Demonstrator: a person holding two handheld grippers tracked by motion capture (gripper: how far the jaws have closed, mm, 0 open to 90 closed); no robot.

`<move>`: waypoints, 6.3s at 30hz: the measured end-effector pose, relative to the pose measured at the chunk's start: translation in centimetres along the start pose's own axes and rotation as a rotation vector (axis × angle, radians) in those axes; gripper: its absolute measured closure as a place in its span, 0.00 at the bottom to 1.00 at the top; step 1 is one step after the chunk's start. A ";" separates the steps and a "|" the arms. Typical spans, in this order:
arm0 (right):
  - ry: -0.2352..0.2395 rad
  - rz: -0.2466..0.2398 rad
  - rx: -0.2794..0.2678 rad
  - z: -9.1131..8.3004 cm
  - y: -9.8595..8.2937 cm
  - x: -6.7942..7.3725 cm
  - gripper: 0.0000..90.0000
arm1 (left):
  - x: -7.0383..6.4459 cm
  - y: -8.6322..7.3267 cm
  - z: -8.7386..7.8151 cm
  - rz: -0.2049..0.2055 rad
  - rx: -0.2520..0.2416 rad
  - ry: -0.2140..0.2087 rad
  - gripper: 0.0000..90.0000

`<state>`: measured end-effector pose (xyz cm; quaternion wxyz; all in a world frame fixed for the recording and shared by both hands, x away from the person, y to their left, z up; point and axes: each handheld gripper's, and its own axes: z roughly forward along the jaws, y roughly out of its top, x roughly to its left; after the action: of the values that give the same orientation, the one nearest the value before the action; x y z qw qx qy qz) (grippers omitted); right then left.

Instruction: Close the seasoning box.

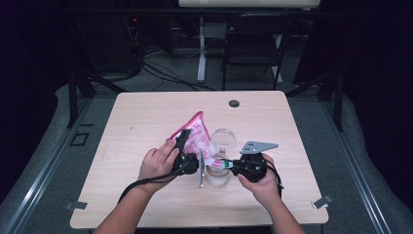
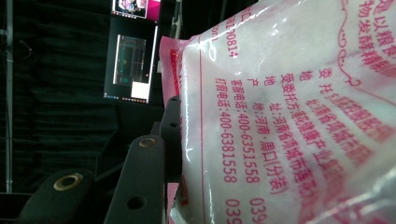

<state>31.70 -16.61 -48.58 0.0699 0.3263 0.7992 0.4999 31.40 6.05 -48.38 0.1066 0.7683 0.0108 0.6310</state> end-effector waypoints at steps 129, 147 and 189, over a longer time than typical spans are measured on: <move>-0.004 0.018 -0.001 0.0 -0.3 -0.5 1.00 | 1.2 1.2 -0.4 0.063 -0.030 0.035 0.74; -0.014 0.023 0.004 0.0 -0.4 -0.8 1.00 | 1.2 1.7 -0.4 0.094 -0.042 0.043 0.73; -0.021 0.016 0.040 0.5 -0.7 -0.8 1.00 | 1.0 1.7 0.0 0.205 -0.023 -0.020 0.69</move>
<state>32.21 -16.90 -49.63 0.0676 0.3391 0.8057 0.4810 31.42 4.51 -47.06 0.0503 0.7705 -0.0760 0.6308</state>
